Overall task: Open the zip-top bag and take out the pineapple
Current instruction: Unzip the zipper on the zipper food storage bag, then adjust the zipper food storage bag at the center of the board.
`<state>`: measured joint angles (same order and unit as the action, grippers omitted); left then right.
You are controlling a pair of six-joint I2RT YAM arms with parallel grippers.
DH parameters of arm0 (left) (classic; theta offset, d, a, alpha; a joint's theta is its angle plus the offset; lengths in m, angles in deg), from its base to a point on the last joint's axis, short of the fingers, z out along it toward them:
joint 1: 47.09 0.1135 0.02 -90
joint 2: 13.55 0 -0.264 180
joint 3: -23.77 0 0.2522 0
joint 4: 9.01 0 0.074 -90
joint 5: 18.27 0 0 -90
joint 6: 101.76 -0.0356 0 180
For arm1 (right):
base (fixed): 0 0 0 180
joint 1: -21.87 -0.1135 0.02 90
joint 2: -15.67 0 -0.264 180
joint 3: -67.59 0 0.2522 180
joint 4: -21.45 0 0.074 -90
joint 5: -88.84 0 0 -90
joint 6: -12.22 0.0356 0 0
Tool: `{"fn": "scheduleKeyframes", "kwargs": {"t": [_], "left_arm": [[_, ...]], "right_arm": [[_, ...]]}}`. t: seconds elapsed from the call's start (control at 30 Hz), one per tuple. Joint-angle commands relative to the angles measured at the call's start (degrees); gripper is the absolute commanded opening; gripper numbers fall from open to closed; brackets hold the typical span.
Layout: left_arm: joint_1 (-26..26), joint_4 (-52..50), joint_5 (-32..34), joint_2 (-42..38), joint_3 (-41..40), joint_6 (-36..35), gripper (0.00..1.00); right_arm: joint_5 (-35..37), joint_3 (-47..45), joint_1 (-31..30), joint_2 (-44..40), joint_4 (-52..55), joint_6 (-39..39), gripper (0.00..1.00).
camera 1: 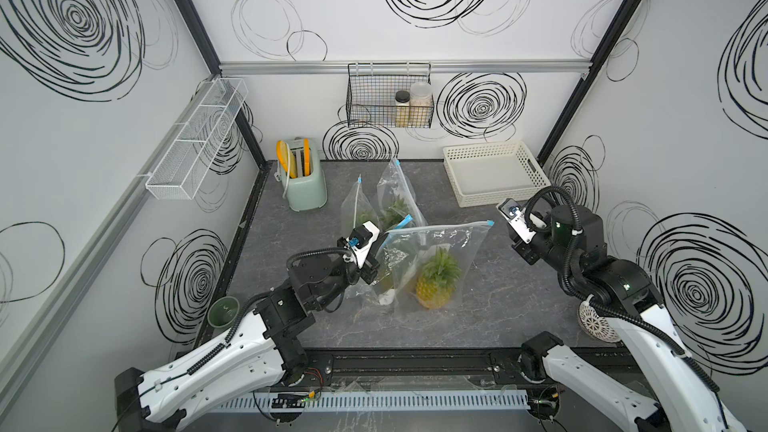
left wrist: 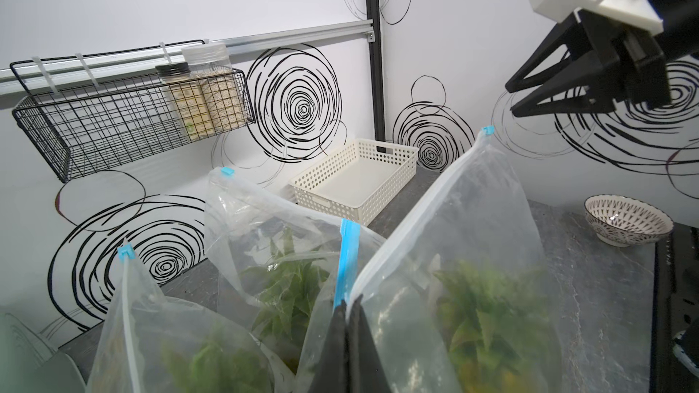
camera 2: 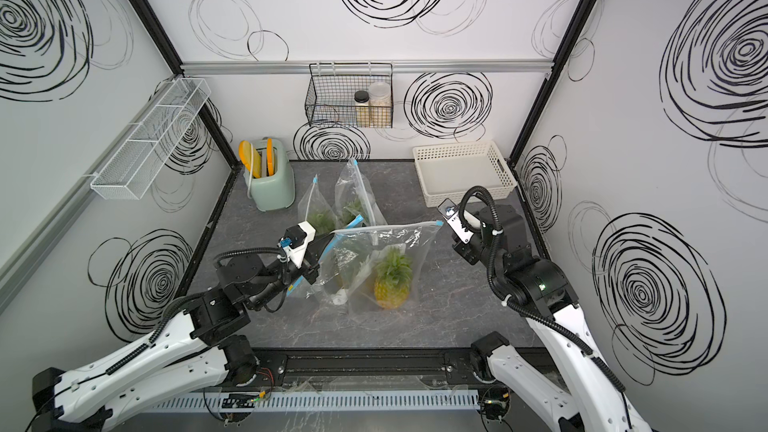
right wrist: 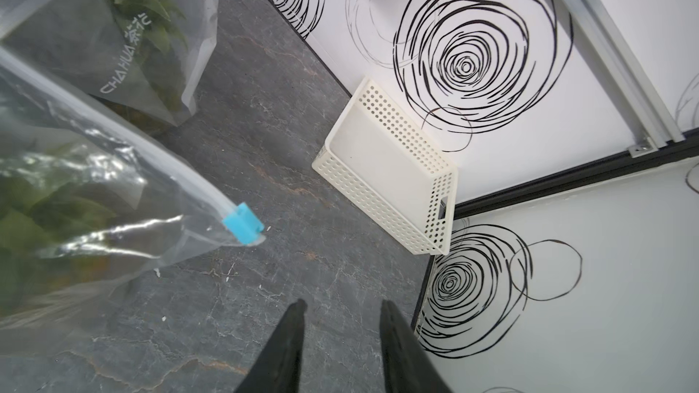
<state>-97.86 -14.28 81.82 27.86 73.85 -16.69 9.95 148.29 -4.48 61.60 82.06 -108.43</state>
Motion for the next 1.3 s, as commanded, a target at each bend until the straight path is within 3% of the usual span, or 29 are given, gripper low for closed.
{"fn": "scheduleKeyframes", "kwargs": {"t": [0.0,0.03,0.23,0.37,0.63,0.73,0.93,1.1,1.27], "left_arm": [[-1.1,6.8,2.6,-1.2,0.2,2.6,0.02],[-1.4,6.6,2.4,-1.2,0.2,2.8,0.02],[-3.6,4.0,-0.2,-1.4,1.4,4.9,0.41],[-5.3,-0.1,-0.8,-1.5,3.4,4.7,0.55],[-8.4,-15.3,-3.0,3.2,17.7,-1.3,0.66],[-8.4,-27.0,-8.3,11.3,30.1,-4.2,0.71],[-8.9,-51.1,-14.5,35.0,56.9,-5.5,0.74],[-10.4,-58.4,-16.9,46.6,67.2,-7.1,0.75],[-11.0,-63.8,-13.6,53.5,72.7,-7.9,0.75]], "right_arm": [[-4.1,3.2,0.1,0.2,2.0,3.8,0.41],[-5.1,3.8,0.1,0.6,1.9,5.2,0.42],[-6.2,5.9,0.1,3.4,2.1,13.3,0.46],[-5.3,6.1,0.1,4.8,1.7,17.7,0.49],[-3.4,8.2,0.1,5.0,0.3,24.1,0.56],[-3.0,10.1,0.2,6.0,2.0,25.4,0.58],[-1.3,10.9,0.3,6.3,4.6,29.0,0.61],[-1.3,8.0,0.3,4.2,4.4,29.7,0.62],[-1.1,7.0,0.5,2.8,4.5,28.7,0.63]]}}
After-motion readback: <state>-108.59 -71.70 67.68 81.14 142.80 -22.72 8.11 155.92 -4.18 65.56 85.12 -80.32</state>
